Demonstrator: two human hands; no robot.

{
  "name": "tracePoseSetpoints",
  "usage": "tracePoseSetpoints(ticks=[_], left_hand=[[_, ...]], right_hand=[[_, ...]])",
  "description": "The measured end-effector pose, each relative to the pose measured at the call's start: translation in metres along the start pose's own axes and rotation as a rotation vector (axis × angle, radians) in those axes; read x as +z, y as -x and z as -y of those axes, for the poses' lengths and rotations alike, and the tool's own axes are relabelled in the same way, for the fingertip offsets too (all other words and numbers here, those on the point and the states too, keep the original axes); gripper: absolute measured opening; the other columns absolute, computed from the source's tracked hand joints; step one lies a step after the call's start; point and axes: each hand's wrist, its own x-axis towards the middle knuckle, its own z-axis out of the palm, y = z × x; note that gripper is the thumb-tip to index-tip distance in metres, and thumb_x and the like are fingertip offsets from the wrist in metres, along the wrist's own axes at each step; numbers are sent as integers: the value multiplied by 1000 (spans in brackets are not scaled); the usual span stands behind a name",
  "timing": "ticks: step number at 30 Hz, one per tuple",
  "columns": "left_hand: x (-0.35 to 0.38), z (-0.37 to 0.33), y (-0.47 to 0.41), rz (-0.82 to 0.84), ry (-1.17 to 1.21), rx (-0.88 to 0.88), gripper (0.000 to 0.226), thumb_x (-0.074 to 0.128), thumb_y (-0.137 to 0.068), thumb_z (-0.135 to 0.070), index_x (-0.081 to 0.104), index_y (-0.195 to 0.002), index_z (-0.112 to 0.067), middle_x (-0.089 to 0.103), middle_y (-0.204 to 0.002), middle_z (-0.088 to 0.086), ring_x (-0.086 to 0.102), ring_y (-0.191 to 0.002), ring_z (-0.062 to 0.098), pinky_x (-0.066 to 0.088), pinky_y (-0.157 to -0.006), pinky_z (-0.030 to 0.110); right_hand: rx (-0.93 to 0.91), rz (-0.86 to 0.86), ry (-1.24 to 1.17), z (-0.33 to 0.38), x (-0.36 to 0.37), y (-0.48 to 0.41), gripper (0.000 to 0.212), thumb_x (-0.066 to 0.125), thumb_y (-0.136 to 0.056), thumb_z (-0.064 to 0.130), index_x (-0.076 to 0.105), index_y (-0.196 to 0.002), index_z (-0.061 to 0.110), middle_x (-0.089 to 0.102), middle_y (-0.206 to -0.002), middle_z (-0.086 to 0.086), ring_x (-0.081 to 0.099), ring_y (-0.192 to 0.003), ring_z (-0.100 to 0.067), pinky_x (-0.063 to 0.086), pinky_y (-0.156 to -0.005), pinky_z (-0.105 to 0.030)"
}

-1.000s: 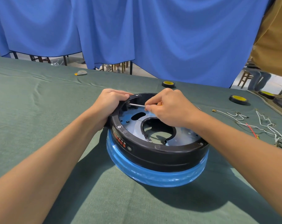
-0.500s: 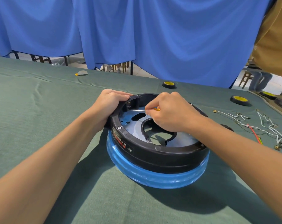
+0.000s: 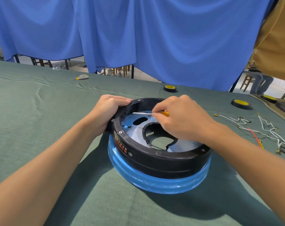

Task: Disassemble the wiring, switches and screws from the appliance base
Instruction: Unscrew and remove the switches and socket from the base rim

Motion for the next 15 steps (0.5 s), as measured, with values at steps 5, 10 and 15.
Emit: tracePoseSetpoints(ticks=[5,10,15], left_hand=[[-1,1,0,4,-36,14,16,61,-90,-10,75,-96,-5,76,-84,13,73,-71,24,61,-61,32],[-2,-2,-1,-13,-42,-6,16,61,-90,-9,75,-96,-7,76,-85,13,74,-74,27,62,-64,36],[-11,-4,-9,-115,-50,-18,15,60,-88,-5,74,-86,-11,73,-84,5,65,-76,19,53,-65,30]], right_hand=[[97,-283,112,-12,-6,47,30,43,-83,44,68,-77,28,64,-64,4,57,-61,-27,49,-56,-33],[186,-472,103,-26,7,45,31,48,-85,43,68,-71,24,62,-60,3,54,-58,-30,42,-54,-30],[280,-554,73,-55,11,16,27,52,-95,36,72,-89,19,68,-80,-8,59,-76,-40,46,-65,-39]])
